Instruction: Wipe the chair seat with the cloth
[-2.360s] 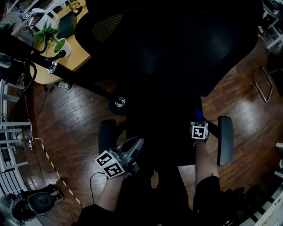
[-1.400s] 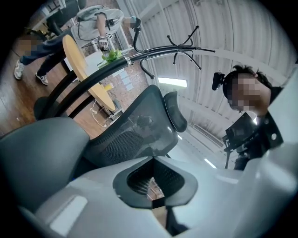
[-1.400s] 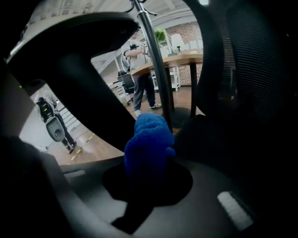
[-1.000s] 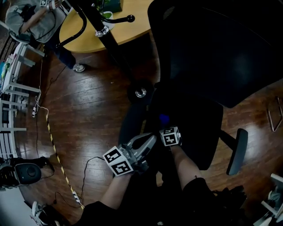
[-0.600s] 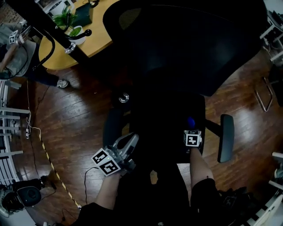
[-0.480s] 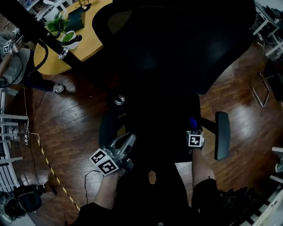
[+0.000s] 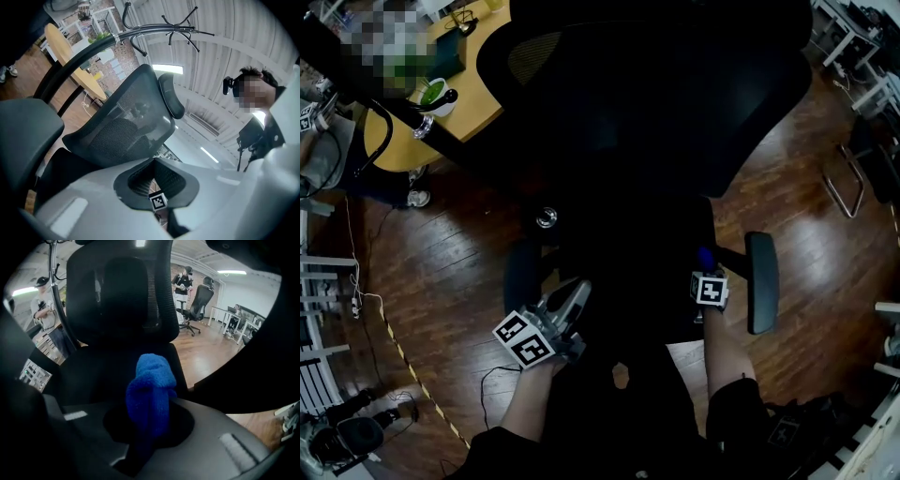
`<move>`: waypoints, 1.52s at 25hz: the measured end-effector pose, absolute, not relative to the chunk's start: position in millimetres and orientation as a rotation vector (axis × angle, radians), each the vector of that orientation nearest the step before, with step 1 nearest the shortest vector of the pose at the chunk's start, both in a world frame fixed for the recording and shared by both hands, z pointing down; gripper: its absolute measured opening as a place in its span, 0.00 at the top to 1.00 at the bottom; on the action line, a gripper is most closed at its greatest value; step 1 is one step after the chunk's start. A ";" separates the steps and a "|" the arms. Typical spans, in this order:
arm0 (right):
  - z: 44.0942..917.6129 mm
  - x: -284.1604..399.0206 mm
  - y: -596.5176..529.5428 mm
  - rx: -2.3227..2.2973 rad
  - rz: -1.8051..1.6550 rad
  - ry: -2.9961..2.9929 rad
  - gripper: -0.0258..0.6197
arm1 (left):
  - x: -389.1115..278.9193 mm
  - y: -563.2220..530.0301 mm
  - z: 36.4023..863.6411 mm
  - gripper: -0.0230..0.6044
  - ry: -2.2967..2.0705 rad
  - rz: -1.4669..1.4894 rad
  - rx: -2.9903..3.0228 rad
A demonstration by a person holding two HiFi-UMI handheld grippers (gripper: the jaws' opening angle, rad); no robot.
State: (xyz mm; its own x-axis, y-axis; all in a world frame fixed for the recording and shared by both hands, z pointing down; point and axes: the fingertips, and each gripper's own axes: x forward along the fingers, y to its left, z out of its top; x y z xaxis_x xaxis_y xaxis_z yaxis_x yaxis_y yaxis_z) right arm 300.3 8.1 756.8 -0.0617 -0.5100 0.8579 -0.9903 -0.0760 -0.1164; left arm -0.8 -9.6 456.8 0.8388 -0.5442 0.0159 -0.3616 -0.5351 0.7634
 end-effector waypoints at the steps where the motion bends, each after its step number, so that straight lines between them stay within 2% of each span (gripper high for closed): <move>1: 754.3 289.5 3.8 1.607 1.056 -1.641 0.91 | -2.1 -10.4 454.6 0.97 -0.667 -0.295 2.190; 4: 747.7 224.4 -11.3 1.449 1.036 -1.787 0.91 | -11.7 -11.9 445.4 0.97 -0.696 -0.327 2.183; 10: 729.1 47.6 -35.6 1.088 0.960 -2.045 0.91 | -36.8 -12.3 439.2 0.97 -0.767 -0.364 2.175; 13: 726.5 -34.6 -14.5 0.868 1.036 -2.112 0.91 | -41.4 -12.3 437.2 0.97 -0.770 -0.385 2.175; 16: 736.0 -82.2 22.3 0.712 1.066 -2.117 0.91 | -41.8 -9.0 435.6 0.97 -0.765 -0.395 2.176; 21: 747.8 -74.4 27.3 0.817 0.971 -2.106 0.91 | -49.1 -4.6 435.1 0.97 -0.762 -0.400 2.182; 26: 763.2 -26.2 25.7 0.935 0.947 -2.034 0.91 | -53.7 -8.3 436.1 0.97 -0.763 -0.401 2.185; 30: 776.6 51.8 44.1 1.074 1.084 -1.907 0.91 | -52.7 -10.0 439.2 0.97 -0.746 -0.376 2.188; 35: 773.3 186.0 55.5 1.305 1.064 -1.748 0.91 | -48.1 -15.8 442.9 0.97 -0.724 -0.324 2.192; 38: 761.6 237.6 77.3 1.398 1.123 -1.688 0.91 | -41.7 -12.1 443.2 0.97 -0.693 -0.298 2.187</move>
State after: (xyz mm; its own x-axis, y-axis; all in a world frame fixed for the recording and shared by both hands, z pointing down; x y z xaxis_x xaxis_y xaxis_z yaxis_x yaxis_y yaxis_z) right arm 237.6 77.3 761.6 -0.2054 -0.4060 0.8905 -0.9782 0.0569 -0.1996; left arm -41.7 -12.1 443.2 0.8217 -0.5697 0.0168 -0.3803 -0.5260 0.7607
